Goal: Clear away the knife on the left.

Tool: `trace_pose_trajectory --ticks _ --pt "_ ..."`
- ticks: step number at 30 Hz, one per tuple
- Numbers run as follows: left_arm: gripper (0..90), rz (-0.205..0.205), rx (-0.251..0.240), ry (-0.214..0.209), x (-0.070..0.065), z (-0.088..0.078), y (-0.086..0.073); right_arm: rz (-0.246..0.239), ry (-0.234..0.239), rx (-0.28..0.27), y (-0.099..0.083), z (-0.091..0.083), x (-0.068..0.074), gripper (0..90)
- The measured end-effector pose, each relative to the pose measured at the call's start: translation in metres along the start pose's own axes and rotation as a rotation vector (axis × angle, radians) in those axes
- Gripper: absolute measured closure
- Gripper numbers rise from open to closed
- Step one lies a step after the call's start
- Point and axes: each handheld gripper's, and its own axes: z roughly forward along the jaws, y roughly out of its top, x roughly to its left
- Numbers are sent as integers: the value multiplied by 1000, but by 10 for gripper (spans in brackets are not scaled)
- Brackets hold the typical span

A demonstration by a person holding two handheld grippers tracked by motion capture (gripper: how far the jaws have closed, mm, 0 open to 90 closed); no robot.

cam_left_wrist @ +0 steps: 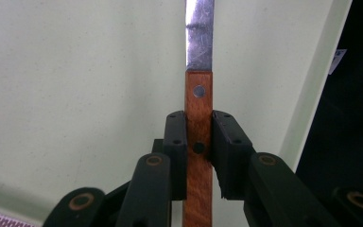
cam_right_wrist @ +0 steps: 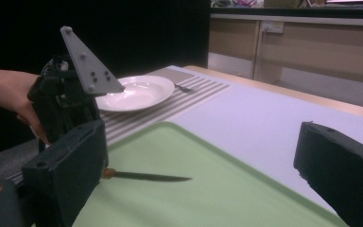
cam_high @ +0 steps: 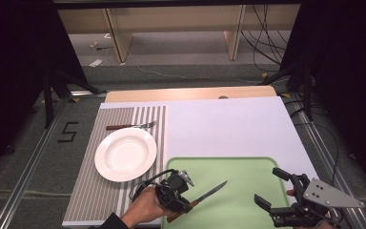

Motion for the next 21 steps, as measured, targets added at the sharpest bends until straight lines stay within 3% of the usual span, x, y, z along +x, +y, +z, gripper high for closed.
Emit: trace_pose_trajectory --ticks 5,16,18,19,20,21 --pt "768 13 34 -10 -2 9 3 0 1 1 0 0 0 48" --pt "767 -8 96 -18 1 25 6 -4 2 1 0 0 0 48" --pt "767 -4 105 -16 2 26 7 -4 3 1 0 0 1 48" --pt "766 37 86 -9 6 27 8 -4 3 1 0 0 0 48" --pt "765 -15 95 -15 2 27 7 -5 4 1 0 0 0 48" --pt "763 -15 95 -17 3 27 7 -6 4 1 0 0 1 48"
